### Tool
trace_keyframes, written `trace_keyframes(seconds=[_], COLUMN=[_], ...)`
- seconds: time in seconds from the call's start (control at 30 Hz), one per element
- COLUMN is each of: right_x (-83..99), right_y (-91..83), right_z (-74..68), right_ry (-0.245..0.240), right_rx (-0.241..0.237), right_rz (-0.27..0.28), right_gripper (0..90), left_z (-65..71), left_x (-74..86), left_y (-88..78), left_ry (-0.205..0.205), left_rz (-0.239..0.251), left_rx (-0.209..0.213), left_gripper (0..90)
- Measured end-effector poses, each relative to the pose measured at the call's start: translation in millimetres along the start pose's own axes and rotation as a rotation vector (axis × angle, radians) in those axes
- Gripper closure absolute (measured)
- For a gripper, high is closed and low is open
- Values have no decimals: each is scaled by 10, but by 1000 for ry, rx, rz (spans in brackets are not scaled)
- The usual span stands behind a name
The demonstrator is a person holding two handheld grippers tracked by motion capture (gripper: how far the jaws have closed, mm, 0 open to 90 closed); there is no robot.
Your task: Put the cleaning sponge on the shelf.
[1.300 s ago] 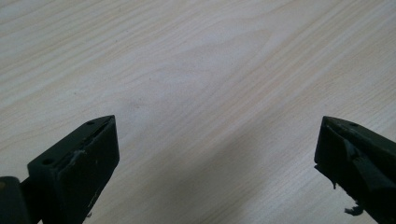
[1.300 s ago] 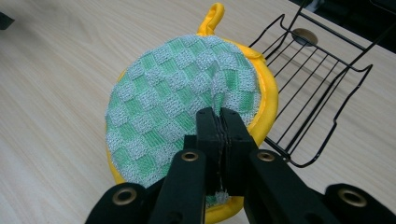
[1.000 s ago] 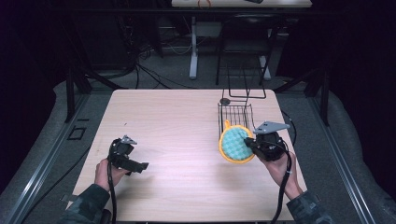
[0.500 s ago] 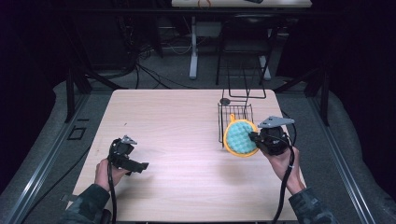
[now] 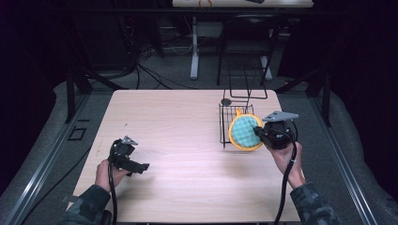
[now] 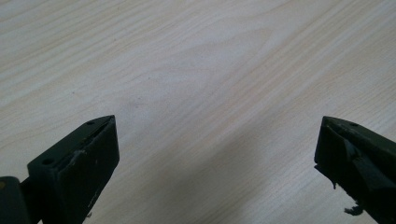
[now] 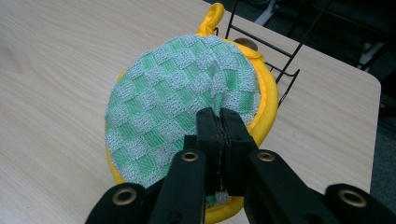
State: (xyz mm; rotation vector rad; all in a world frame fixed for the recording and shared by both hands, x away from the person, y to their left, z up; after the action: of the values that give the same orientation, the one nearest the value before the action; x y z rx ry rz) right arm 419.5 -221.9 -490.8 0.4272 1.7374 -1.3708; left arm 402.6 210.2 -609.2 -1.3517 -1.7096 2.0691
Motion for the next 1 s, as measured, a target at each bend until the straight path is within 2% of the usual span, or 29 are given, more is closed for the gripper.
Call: trace_keyframes(seconds=[0.3, 1.0], right_x=[-33, -115], right_y=[97, 236], right_z=[91, 187], right_ry=[14, 30], right_rx=[22, 51], right_rz=[1, 10], right_gripper=[885, 884], left_z=[-1, 2], left_x=[2, 2], left_y=[1, 5], left_ry=[0, 1], left_rz=[0, 0], left_rx=[1, -2], left_gripper=[0, 0])
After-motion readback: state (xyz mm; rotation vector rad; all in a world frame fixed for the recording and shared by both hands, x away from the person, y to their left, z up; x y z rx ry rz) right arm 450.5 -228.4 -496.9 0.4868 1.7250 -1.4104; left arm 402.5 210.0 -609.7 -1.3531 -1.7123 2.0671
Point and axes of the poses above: each handheld gripper's, and its own axes: y roughly forward along the jaws, x roughly out of its underside, z roughly to its right, the point moved 8 cm from there along y, roughly forward along the jaws, and after that the axes turned 9 degrees about y, right-handed, at the moved point
